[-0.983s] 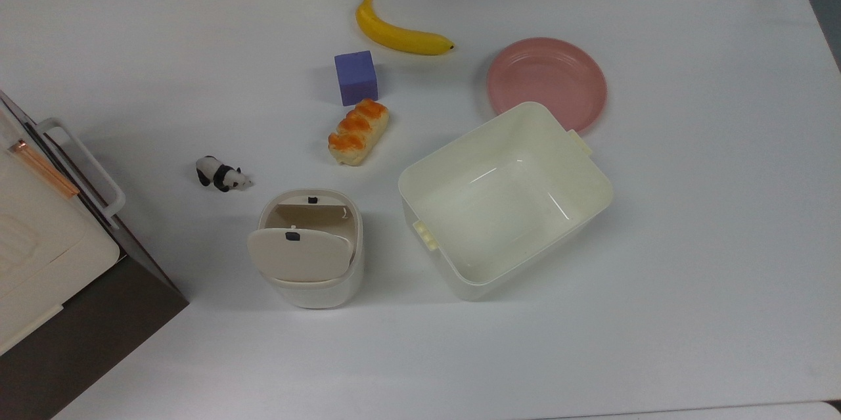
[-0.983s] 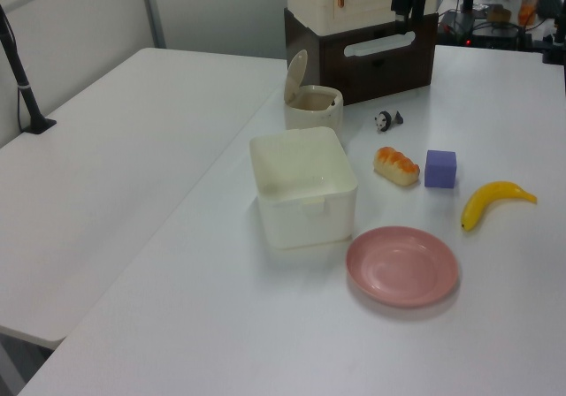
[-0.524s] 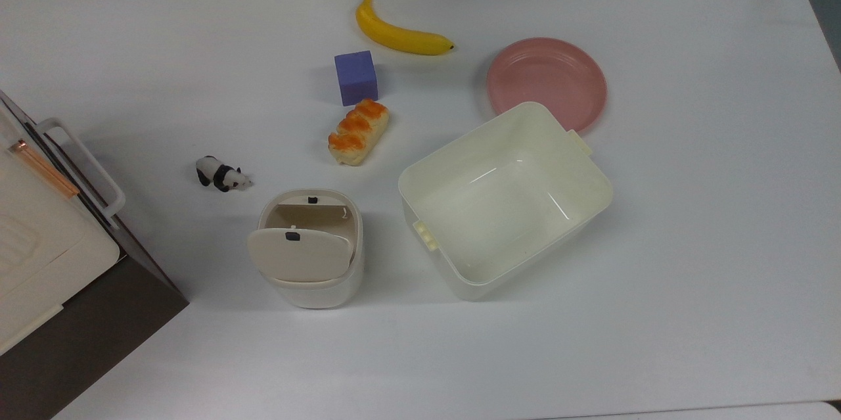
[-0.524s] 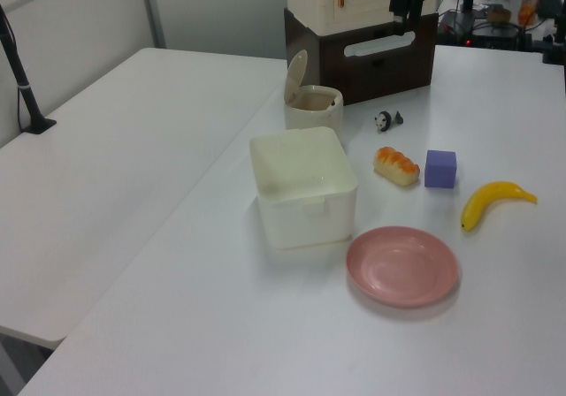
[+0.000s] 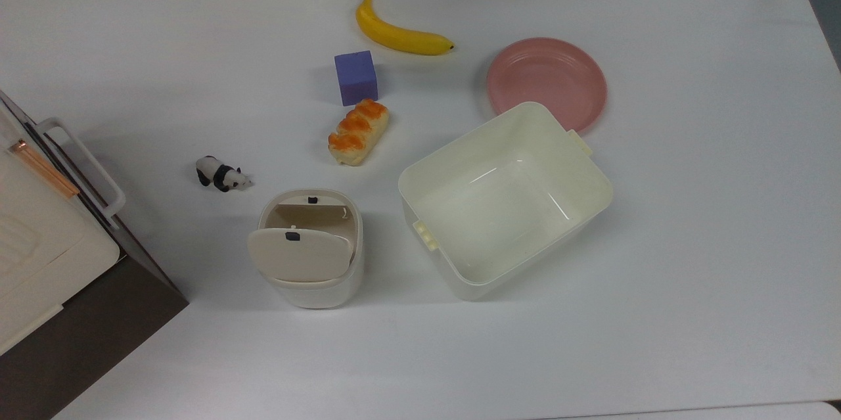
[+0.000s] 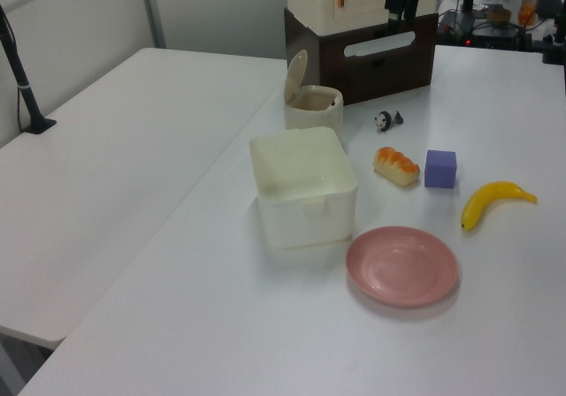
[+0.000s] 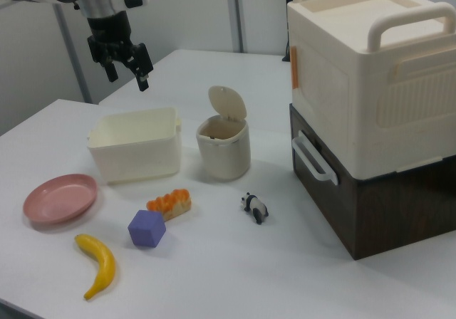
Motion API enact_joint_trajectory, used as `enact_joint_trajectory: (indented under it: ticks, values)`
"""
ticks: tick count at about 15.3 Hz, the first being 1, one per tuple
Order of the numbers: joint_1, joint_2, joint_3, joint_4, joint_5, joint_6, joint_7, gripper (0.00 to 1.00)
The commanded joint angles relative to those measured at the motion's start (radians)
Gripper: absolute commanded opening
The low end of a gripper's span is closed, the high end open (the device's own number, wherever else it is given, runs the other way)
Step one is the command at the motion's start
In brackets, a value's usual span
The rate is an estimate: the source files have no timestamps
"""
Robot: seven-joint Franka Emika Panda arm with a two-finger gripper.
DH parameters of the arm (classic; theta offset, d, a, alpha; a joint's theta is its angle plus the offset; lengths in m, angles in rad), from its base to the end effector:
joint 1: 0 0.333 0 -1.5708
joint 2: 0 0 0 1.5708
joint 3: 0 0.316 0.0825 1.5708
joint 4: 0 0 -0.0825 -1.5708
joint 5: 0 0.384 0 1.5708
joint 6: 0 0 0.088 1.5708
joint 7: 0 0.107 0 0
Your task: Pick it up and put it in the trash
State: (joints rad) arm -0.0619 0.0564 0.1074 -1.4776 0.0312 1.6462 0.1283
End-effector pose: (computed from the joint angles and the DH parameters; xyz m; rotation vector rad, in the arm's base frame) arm 0.5796 0.0275 0.6442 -3.0874 0.1296 -0.1684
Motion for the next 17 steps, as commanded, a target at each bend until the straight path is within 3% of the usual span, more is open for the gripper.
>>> enact_joint_trajectory:
  ticks: [1, 5, 17]
  values:
    - [0.123, -0.039, -0.132, -0.043, -0.002, 0.027, 0.002, 1.00]
    - [0.182, -0.059, -0.187, -0.055, -0.002, 0.027, 0.002, 1.00]
    - [0.197, -0.061, -0.196, -0.056, -0.002, 0.030, 0.007, 1.00]
